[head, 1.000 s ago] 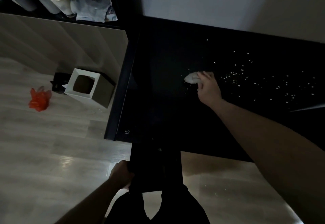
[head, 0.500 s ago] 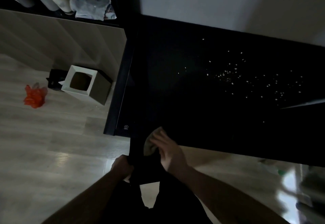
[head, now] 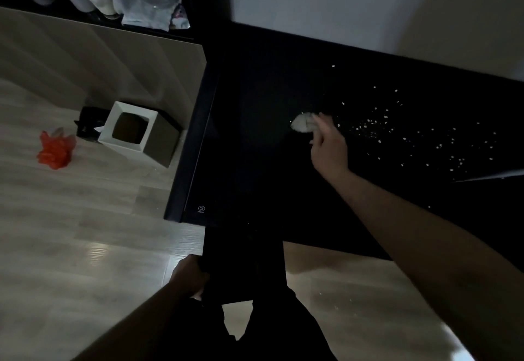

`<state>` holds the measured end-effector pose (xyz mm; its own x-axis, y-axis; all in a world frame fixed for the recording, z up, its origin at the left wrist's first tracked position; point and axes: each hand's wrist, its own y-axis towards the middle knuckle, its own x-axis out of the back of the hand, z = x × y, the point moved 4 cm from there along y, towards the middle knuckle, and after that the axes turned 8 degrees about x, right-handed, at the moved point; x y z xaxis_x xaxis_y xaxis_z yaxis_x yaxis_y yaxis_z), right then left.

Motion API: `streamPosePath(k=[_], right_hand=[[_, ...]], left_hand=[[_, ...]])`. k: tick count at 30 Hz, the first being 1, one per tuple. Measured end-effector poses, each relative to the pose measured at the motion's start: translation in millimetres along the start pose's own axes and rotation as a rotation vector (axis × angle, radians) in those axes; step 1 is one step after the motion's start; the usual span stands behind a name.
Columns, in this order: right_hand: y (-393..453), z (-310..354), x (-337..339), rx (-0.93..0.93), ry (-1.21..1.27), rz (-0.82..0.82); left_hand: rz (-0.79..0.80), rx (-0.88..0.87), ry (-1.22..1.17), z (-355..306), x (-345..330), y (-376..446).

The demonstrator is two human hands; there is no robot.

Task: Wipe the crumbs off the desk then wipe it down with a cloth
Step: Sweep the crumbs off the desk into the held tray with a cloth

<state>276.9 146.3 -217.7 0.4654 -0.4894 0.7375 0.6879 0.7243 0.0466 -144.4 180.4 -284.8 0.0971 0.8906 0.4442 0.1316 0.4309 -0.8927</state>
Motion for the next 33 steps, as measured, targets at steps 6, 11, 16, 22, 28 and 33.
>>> streamPosePath(k=[6,11,16,22,28,33], right_hand=[[77.1,-30.7,-18.8,-0.072,-0.174,0.14],[67.9,-22.0,-49.4,-0.04,-0.392,0.233],[-29.3,25.9,-90.3,0.2,-0.24,0.247],[-177.9,66.6,-105.7,0.381,-0.088,0.4],[-236.7,90.1,-83.2,0.232,0.105,0.414],[-165.4,101.0,-74.6,0.159,0.179,0.227]], left_hand=[[-0.007,0.009,0.005,6.1,1.0,7.4],[-0.01,0.018,-0.017,7.1,0.3,8.9],[0.015,0.03,-0.055,7.1,6.4,4.4],[0.006,0.048,-0.057,6.1,14.2,0.8],[0.015,0.028,-0.019,13.9,19.9,8.4],[0.041,-0.008,0.005,21.0,25.7,13.1]])
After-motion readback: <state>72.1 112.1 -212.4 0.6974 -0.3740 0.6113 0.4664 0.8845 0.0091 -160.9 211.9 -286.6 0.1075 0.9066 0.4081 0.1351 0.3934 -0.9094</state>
